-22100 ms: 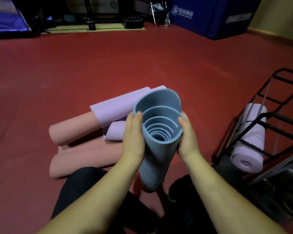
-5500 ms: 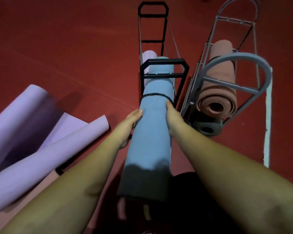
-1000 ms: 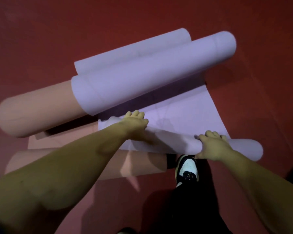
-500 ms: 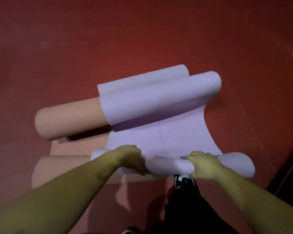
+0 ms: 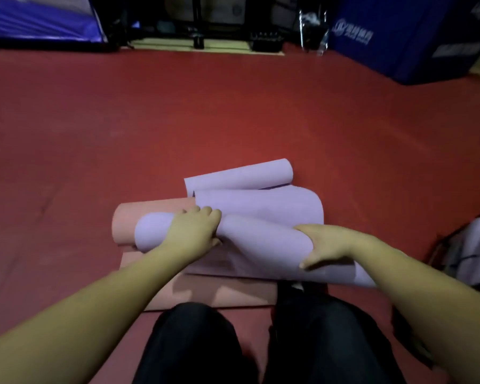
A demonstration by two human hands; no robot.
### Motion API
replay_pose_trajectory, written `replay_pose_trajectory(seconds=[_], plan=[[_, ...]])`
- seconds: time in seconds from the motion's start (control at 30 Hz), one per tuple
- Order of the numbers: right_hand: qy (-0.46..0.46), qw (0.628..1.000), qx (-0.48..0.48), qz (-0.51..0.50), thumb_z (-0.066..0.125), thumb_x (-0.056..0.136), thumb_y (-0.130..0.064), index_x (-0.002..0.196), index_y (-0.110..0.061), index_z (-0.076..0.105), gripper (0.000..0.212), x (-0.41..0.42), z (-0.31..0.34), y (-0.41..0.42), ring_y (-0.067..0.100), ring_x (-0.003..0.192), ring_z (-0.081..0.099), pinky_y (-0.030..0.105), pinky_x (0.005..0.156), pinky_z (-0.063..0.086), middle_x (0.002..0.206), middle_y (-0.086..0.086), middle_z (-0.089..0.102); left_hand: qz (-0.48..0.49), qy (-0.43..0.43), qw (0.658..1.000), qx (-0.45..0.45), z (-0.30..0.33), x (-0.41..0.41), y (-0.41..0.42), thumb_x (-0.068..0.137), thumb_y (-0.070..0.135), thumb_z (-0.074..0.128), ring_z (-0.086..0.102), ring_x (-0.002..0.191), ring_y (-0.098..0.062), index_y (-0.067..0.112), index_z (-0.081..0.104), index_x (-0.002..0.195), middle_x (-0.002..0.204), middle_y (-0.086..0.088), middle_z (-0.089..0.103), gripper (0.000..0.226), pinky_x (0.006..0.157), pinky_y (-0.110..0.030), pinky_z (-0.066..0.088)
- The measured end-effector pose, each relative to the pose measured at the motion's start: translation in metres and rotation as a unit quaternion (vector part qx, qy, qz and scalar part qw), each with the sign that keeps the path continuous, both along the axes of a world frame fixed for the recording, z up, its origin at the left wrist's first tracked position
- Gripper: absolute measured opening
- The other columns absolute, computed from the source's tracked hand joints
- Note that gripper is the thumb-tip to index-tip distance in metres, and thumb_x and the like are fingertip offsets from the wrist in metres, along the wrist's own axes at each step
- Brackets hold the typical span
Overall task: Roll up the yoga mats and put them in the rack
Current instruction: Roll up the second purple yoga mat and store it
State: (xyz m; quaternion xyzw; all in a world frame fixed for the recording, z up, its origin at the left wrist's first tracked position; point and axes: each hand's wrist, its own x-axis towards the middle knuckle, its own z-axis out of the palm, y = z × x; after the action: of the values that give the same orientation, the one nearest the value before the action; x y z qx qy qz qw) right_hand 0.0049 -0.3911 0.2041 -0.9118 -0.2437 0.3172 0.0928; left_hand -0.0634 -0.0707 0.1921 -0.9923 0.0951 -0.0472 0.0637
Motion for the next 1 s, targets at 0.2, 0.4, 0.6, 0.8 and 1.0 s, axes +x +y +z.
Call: replay_pose_trajectory(seconds=[0.2, 0.4, 0.6, 0.8, 1.0], plan=[[-0.162, 0.980, -0.115, -0.001, 0.069, 0.060, -0.076, 0.134, -0.034, 0.044, 0.088, -0.063, 0.053, -0.024, 0.020, 0.117, 0.054, 0.040, 0.095, 0.041, 0.133, -0.009, 0.056, -0.032, -0.087, 0.996, -0.010, 0.017, -0.069, -0.020, 0.049, 0.044, 0.091, 0.056, 0.075, -0.031, 0.015, 0.059, 0.082, 0.084, -0.006, 0.059, 0.053, 0.055, -0.036, 0.044], [-0.438, 0.892, -0.113, -0.005, 0.069, 0.065, -0.073, 0.115, -0.024, 0.056, 0.071, -0.118, 0.075, -0.040, 0.026, 0.107, 0.051, 0.039, 0.080, 0.042, 0.114, 0.000, 0.052, -0.011, -0.185, 0.982, -0.030, 0.053, -0.102, -0.040, 0.053, 0.035, 0.087, 0.049, 0.078, -0.033, 0.011, 0.059, 0.084, 0.084, -0.011, 0.053, 0.048, 0.068, -0.042, 0.036], [-0.448, 0.889, -0.075, 0.060, 0.078, 0.042, -0.074, 0.085, -0.022, 0.063, 0.070, -0.173, 0.005, -0.061, 0.022, 0.073, 0.058, 0.034, 0.056, 0.044, 0.081, -0.002, 0.057, -0.016, -0.036, 0.999, -0.016, 0.005, -0.155, -0.060, 0.043, 0.071, 0.079, 0.056, 0.071, -0.029, 0.016, 0.060, 0.083, 0.079, -0.004, 0.056, 0.071, 0.060, -0.037, 0.046], [-0.458, 0.883, 0.018, 0.098, 0.046, 0.063, -0.086, 0.096, -0.023, 0.063, 0.072, -0.178, 0.001, -0.058, 0.018, 0.068, 0.057, 0.029, 0.056, 0.044, 0.079, -0.007, 0.058, -0.042, -0.049, 0.998, -0.012, 0.019, -0.166, -0.063, 0.044, 0.071, 0.083, 0.057, 0.066, -0.028, 0.017, 0.060, 0.079, 0.072, -0.003, 0.055, 0.069, 0.053, -0.035, 0.043], [-0.489, 0.866, 0.041, 0.092, 0.040, 0.069, -0.082, 0.095, -0.024, 0.064, 0.068, -0.180, 0.014, -0.050, 0.020, 0.066, 0.054, 0.032, 0.053, 0.045, 0.078, -0.006, 0.056, -0.040, -0.071, 0.996, -0.039, 0.030, -0.172, -0.057, 0.050, 0.057, 0.088, 0.054, 0.067, -0.030, 0.017, 0.063, 0.065, 0.072, -0.002, 0.053, 0.050, 0.056, -0.038, 0.044]])
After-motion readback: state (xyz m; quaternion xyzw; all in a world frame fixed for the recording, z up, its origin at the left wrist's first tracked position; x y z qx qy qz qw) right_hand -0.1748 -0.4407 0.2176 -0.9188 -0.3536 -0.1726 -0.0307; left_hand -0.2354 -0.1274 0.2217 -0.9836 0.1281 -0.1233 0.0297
